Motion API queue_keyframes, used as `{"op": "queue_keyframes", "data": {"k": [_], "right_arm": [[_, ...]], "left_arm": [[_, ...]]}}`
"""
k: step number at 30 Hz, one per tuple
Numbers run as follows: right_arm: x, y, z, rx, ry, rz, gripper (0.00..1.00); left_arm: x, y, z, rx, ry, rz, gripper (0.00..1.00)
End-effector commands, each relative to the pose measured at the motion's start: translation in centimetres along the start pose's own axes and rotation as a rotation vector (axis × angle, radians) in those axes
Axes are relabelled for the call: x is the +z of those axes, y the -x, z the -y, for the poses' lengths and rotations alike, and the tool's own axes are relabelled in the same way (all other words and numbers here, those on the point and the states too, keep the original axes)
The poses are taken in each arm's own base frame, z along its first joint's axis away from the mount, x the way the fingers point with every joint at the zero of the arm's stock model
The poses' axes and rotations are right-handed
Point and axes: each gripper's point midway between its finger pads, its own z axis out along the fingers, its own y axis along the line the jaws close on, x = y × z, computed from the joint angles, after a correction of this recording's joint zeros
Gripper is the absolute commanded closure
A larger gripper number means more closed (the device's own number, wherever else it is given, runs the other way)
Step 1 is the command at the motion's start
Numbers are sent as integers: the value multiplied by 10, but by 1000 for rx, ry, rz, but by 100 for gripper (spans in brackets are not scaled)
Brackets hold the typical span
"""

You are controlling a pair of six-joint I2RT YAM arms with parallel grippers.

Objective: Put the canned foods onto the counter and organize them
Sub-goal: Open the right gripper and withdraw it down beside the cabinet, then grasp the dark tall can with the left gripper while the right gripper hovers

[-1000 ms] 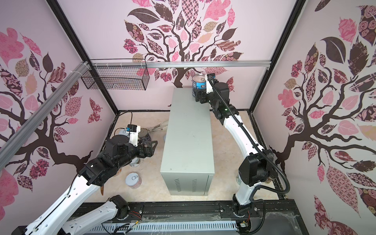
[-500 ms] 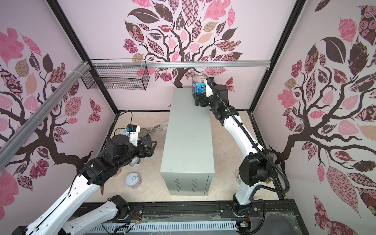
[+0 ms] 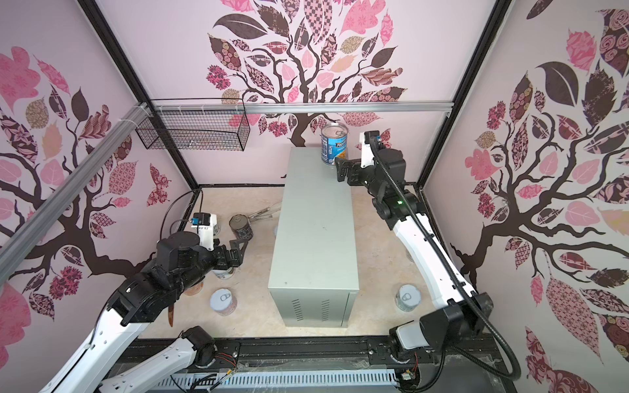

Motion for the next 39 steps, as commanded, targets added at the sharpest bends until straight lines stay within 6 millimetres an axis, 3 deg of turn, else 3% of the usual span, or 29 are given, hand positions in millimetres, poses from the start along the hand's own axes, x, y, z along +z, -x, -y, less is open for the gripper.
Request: {"op": "queue_keyframes", "data": {"k": [1,8,17,21,26,33,39], "right_arm": [[-42,9,5,90,-49,32,0],[-94,-23,16,234,-113,19,0],[-143,-124,53,404,-272,-10,0],[-149,-171,56,457,-258,-44,0],[-155,-214,60,481,-254,-66,0],[-160,-258,68,532,-271,-81,0],[-163,-277,69,556,-255,-75,0]], "left_arm": [[-14,2,-13,-12,54,-2,2],[-15,1,-13,-30,65,-31,2],[20,-23,-30,-72,180,-52,2],[44,-37,-38,-107,247,-87,2],[72,-45,-46,-168,285,-45,2],[110,-55,-73,-120,513,-53,2],[133,-57,-107,-200,602,13,2]]}}
